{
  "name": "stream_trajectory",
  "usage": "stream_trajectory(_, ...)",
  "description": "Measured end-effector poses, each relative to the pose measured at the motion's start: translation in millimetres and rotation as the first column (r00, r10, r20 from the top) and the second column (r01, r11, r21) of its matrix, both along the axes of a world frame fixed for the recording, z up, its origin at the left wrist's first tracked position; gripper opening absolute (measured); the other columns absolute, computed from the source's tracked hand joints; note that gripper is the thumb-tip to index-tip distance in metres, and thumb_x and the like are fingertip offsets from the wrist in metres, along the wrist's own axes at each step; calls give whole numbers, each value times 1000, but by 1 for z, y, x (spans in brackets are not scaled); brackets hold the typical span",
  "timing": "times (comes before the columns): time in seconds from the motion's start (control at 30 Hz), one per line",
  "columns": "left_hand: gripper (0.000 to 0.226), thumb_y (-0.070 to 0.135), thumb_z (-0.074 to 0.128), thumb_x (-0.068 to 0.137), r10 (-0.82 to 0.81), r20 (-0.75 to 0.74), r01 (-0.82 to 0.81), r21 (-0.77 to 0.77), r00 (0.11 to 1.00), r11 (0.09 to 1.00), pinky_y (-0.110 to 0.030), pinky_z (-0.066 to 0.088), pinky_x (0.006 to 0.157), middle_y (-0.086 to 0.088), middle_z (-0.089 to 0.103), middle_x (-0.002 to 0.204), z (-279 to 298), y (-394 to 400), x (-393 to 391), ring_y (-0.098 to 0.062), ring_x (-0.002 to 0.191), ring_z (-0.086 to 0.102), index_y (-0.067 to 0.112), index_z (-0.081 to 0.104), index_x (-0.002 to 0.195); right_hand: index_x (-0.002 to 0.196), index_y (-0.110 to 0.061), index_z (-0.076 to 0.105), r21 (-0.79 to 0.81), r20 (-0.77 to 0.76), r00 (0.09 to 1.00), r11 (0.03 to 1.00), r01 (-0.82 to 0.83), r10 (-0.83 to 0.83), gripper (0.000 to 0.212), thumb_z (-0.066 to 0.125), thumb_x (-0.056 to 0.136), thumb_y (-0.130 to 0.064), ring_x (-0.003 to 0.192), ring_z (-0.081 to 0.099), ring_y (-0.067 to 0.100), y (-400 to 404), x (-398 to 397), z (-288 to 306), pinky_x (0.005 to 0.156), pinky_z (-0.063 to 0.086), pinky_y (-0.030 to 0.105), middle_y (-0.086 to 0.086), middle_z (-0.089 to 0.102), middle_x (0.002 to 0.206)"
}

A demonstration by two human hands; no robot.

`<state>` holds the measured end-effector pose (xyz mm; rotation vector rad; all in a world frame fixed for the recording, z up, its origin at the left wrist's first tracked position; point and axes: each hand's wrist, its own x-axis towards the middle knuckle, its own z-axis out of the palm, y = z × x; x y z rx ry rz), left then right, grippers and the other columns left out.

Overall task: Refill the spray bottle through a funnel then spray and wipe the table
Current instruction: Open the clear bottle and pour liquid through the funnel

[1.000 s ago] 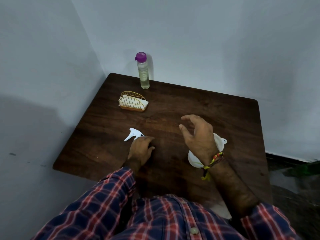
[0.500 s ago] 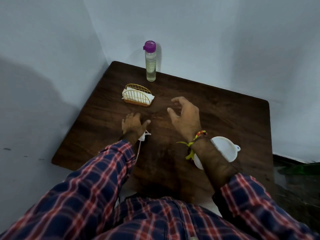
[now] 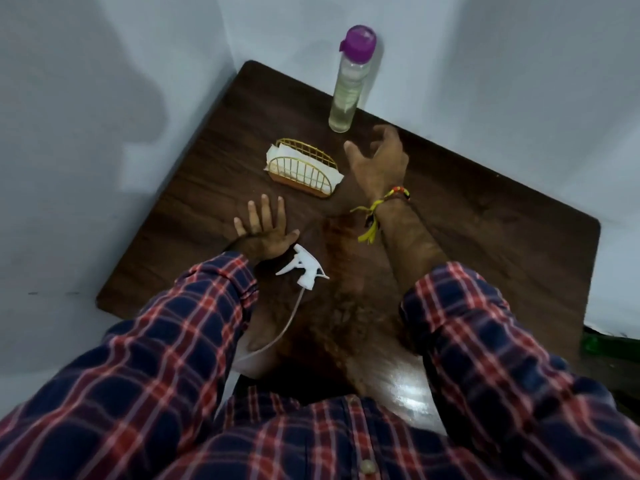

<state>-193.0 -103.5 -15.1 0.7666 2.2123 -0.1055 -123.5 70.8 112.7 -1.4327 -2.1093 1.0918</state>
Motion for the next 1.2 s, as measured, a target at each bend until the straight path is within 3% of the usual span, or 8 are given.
stream_trajectory(0.27,87,64,29,96,-39,12,39,-8,999,999,-66,-8,113,-9,-36,157,3,2,0,-38,145,-29,25,-27,151,138,-8,45,-61,-57,997,997,52,-55,76,80,78,-39,117,59,22,52,-92,-40,92,43,22,9,62,128)
stream_trajectory(0.47,88,63,30,97,-27,23,27,8,999,1000,-68,-10,112,-11,-37,156,0,2,0,-39,143,-32,23,-28,151,120,-3,60,45,-224,966,989,143,-129,55,83,75,-25,92,58,10,65,-114,-61,73,35,5,8,69,110)
stream_trajectory(0.63,91,62,34,96,24,44,-26,42,999,999,-66,-16,110,-7,-41,154,-4,1,3,-37,141,-37,26,-33,148,111,-1,63,86,-273,953,983,160,-131,50,85,72,-25,87,62,11,62,-97,-61,67,39,-4,4,70,102)
stream_trajectory(0.77,91,62,32,97,36,38,-38,51,999,998,-66,-18,109,-7,-43,153,-4,0,4,-37,140,-38,26,-34,147,105,-1,65,213,-335,935,957,196,-117,49,85,70,-29,85,66,14,46,-74,-29,69,43,0,5,72,97)
stream_trajectory(0.9,89,63,31,97,19,83,-23,47,996,999,-67,-17,109,-8,-44,153,7,-1,2,-37,140,-38,26,-32,148,98,-8,64,344,-339,932,906,248,-127,52,82,66,-44,76,66,15,14,-41,14,68,55,31,0,70,85)
stream_trajectory(0.97,91,63,33,96,7,92,-11,45,996,999,-67,-15,111,-7,-43,153,16,-5,1,-37,141,-36,26,-30,150,97,-10,63,358,-322,936,896,261,-144,52,82,65,-46,75,65,17,-8,-17,35,68,55,34,0,69,84)
stream_trajectory(1.07,86,51,46,97,64,106,-72,79,992,994,-65,-5,116,-6,-26,162,37,-7,-4,-36,148,-22,26,-13,156,95,-10,63,321,-324,940,923,211,-103,47,83,66,-42,71,65,11,-41,24,59,70,57,33,-2,70,82)
stream_trajectory(1.2,57,38,50,99,386,105,-399,299,917,867,-59,11,119,-9,33,157,89,4,13,-31,149,18,14,35,149,97,-12,65,276,-352,935,949,155,-50,41,86,69,-34,73,65,-2,-72,87,91,73,56,18,-7,72,87)
